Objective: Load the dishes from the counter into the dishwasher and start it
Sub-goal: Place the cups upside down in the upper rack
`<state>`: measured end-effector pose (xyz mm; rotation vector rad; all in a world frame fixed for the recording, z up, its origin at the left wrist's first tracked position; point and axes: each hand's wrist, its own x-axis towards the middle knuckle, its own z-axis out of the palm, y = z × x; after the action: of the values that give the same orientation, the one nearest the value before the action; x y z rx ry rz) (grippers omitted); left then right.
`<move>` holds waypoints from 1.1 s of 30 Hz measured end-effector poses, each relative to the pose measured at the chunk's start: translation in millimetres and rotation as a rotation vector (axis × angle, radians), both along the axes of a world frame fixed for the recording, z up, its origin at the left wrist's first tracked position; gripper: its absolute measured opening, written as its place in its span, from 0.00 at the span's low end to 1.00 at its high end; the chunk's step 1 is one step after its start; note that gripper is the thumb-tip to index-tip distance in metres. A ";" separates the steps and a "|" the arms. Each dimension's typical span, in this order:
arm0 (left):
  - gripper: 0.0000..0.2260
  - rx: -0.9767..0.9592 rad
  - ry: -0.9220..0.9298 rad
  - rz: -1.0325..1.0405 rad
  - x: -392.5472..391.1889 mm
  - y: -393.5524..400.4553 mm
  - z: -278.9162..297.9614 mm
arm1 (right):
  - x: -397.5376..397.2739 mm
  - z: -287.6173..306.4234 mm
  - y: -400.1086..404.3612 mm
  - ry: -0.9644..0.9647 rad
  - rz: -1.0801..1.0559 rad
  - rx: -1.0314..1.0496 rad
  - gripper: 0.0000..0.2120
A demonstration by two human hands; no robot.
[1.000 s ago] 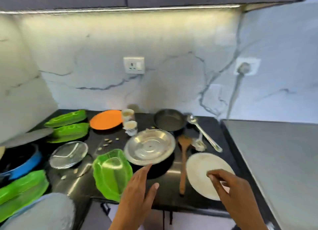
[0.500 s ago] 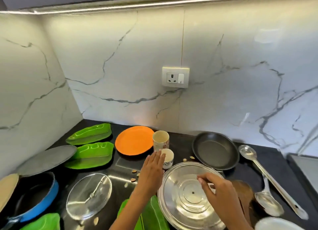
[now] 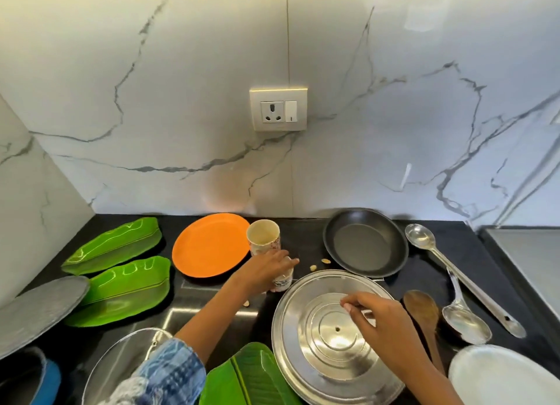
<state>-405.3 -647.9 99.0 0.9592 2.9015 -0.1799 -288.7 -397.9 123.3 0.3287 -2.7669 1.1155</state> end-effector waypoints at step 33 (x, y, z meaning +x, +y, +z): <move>0.28 0.841 -0.516 -0.561 401.4 497.8 21.8 | 469.7 -52.3 404.7 -0.107 -0.966 -0.226 0.05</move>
<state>-3.9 -150.1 120.8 1.5902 2.1242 1.1460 181.0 6.8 71.0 -0.9985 -2.2988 1.1148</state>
